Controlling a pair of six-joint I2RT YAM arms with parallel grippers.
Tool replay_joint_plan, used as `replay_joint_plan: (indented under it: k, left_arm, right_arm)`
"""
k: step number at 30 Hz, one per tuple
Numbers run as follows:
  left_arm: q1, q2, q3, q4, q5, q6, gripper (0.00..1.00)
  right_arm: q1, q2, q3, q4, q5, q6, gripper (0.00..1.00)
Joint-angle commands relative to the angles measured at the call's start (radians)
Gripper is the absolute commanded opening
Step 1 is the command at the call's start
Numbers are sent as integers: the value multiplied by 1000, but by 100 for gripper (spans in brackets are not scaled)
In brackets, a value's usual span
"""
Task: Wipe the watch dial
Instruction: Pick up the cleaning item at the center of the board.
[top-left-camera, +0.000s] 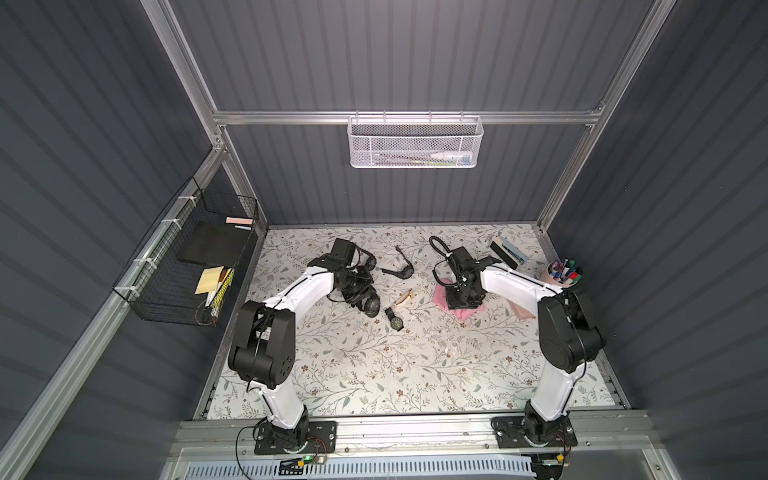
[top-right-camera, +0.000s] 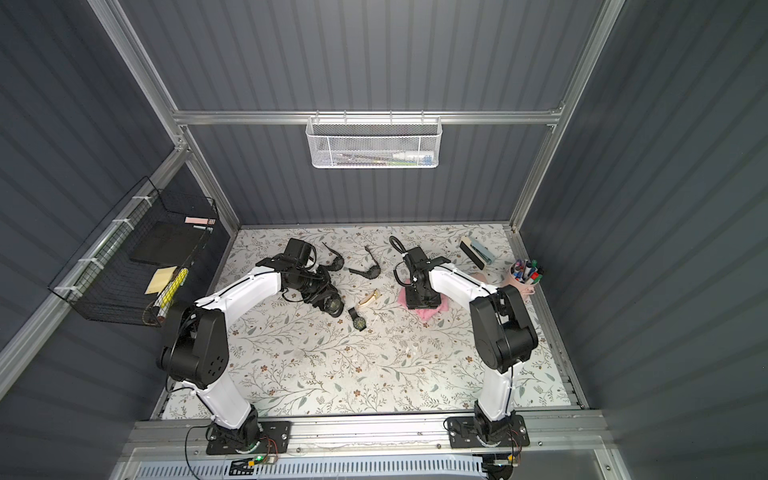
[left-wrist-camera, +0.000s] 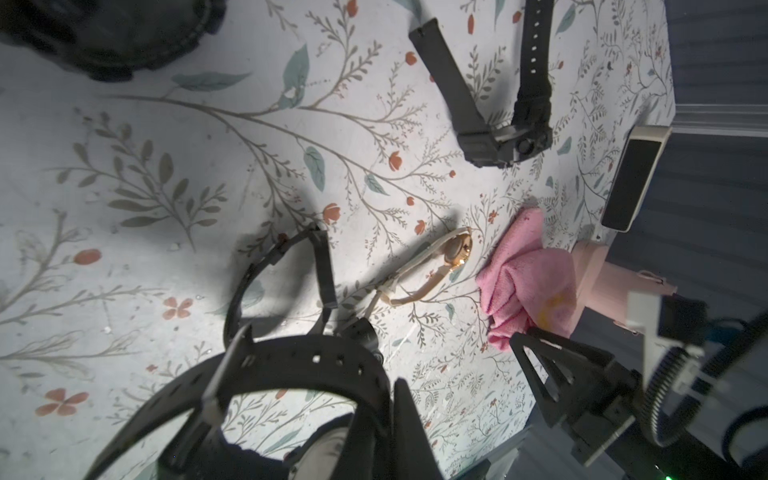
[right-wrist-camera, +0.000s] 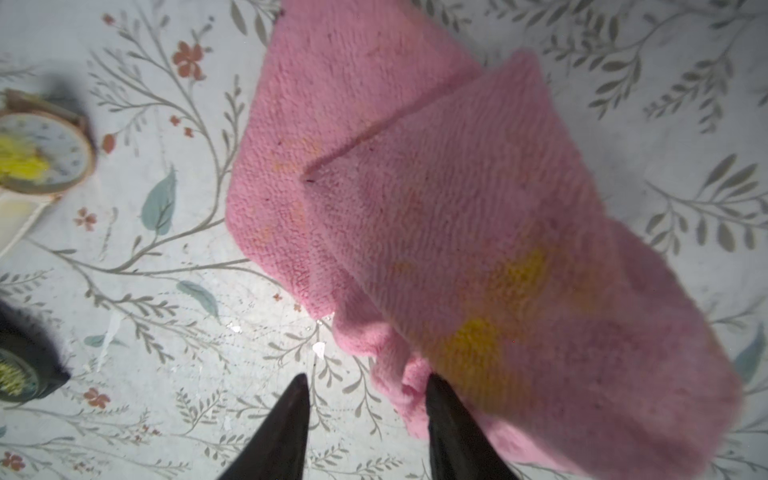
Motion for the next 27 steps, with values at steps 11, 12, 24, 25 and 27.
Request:
replay_joint_plan:
  k: [11,12,24,25,27]
  left_arm:
    - [11,-44,48,104,114,62,0]
    - [12,-51,45,108,117,61,0]
    - [11,-110,17,227,191,19,0]
    - [12,-116,13,247,192,7,0]
    - [11,-131,3,286,180,-22,0]
  right_arm:
    - [-6,103,23,-27,96,31,41]
    - [-5,101,21,-20,96,27,34]
    - [6,-186,-67,72,-26,-42,0]
    - [7,-226,-84,95,-55,-43,0]
    - [9,-293,-112,134,-119,-23,0]
